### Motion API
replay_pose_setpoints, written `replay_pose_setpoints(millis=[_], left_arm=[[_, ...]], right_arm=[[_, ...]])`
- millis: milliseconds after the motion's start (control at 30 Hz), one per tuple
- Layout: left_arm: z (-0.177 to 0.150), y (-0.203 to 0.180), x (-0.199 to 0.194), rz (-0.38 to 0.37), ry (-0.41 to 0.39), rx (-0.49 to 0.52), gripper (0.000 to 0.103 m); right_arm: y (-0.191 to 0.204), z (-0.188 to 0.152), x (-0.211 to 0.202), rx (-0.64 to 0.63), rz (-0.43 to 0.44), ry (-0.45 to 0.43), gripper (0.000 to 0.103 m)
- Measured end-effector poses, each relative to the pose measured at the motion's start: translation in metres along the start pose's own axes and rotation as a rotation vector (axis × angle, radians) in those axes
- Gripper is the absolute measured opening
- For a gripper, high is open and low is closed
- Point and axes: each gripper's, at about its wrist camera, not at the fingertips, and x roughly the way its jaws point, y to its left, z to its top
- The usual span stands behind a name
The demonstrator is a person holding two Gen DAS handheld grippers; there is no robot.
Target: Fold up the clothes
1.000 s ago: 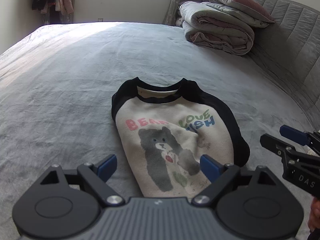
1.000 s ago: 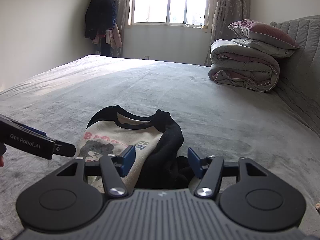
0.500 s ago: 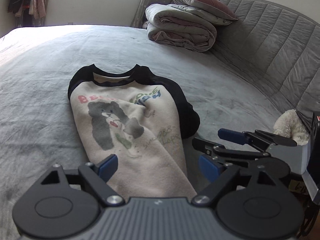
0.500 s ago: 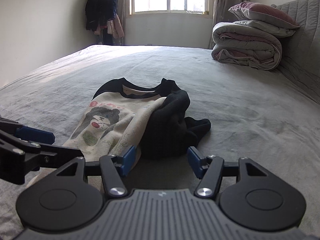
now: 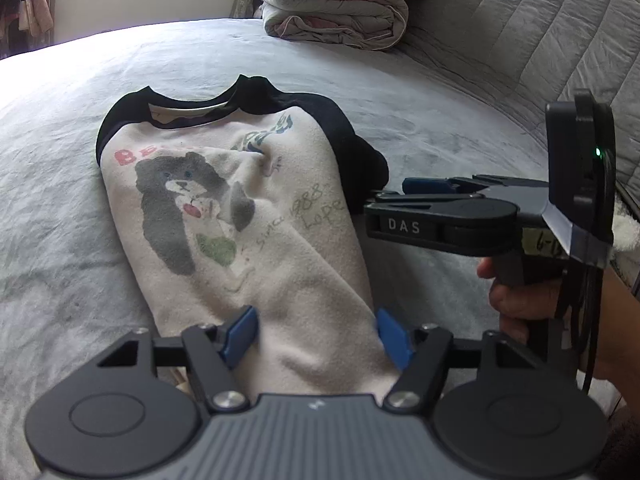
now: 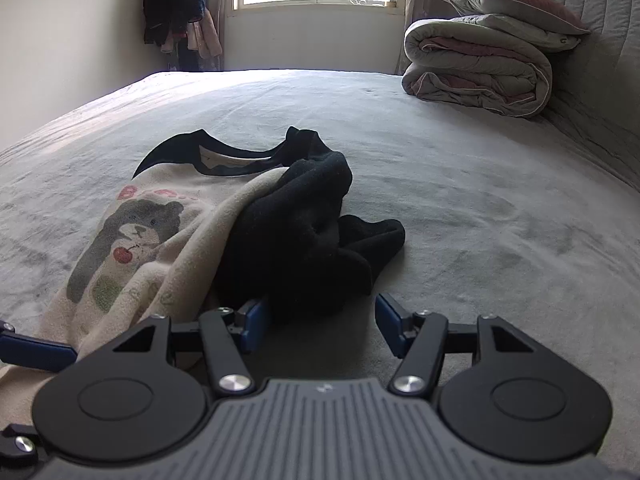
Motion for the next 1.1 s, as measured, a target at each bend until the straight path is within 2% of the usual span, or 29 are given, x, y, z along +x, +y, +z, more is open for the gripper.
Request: replay_pose_setpoints(millis=[33, 67, 100, 133, 200, 267, 500, 667, 700, 833, 867, 967, 1033, 1100], left_arm=[[-0.001, -0.001, 0.000, 0.014, -0.001, 0.018, 0.059], [-0.001, -0.002, 0.000, 0.032, -0.002, 0.035, 0.051], [-0.001, -0.001, -0.001, 0.042, -0.006, 0.044, 0.042], [-0.001, 0.002, -0.003, 0.039, -0.013, 0.034, 0.036], [0.000, 0.008, -0.007, 0.033, -0.026, 0.015, 0.028], [0.002, 0.017, -0.013, 0.008, -0.046, -0.027, 0.022], [0.011, 0.047, -0.039, -0.072, -0.155, -0.192, 0.017], [0.019, 0.059, -0.060, -0.103, -0.257, -0.260, 0.016], [0.021, 0.061, -0.064, -0.105, -0.278, -0.268, 0.015], [0.026, 0.069, -0.075, -0.114, -0.345, -0.294, 0.014], [0.027, 0.070, -0.076, -0.120, -0.350, -0.300, 0.013], [0.029, 0.072, -0.075, -0.133, -0.346, -0.318, 0.012], [0.028, 0.073, -0.075, -0.140, -0.339, -0.328, 0.011], [0.028, 0.072, -0.073, -0.145, -0.336, -0.329, 0.011]], right_arm=[[0.000, 0.000, 0.002, 0.005, 0.001, -0.006, 0.055], [-0.001, 0.001, 0.004, 0.013, 0.010, -0.010, 0.046], [-0.001, 0.001, 0.005, 0.022, 0.023, -0.011, 0.030], [-0.001, 0.002, 0.007, 0.032, 0.044, -0.010, 0.024], [0.001, 0.005, 0.004, 0.033, 0.042, -0.028, 0.015], [0.001, 0.008, -0.001, 0.032, 0.033, -0.051, 0.012], [-0.015, 0.024, -0.026, 0.111, -0.003, -0.122, 0.008], [-0.027, 0.037, -0.043, 0.171, -0.013, -0.136, 0.006], [-0.027, 0.038, -0.048, 0.171, -0.019, -0.143, 0.003], [-0.031, 0.044, -0.068, 0.140, -0.087, -0.218, 0.000], [-0.033, 0.045, -0.073, 0.127, -0.110, -0.243, 0.000], [-0.043, 0.047, -0.078, 0.133, -0.107, -0.246, 0.000], [-0.047, 0.045, -0.075, 0.147, -0.070, -0.212, 0.000], [-0.044, 0.041, -0.069, 0.159, -0.033, -0.158, 0.015]])
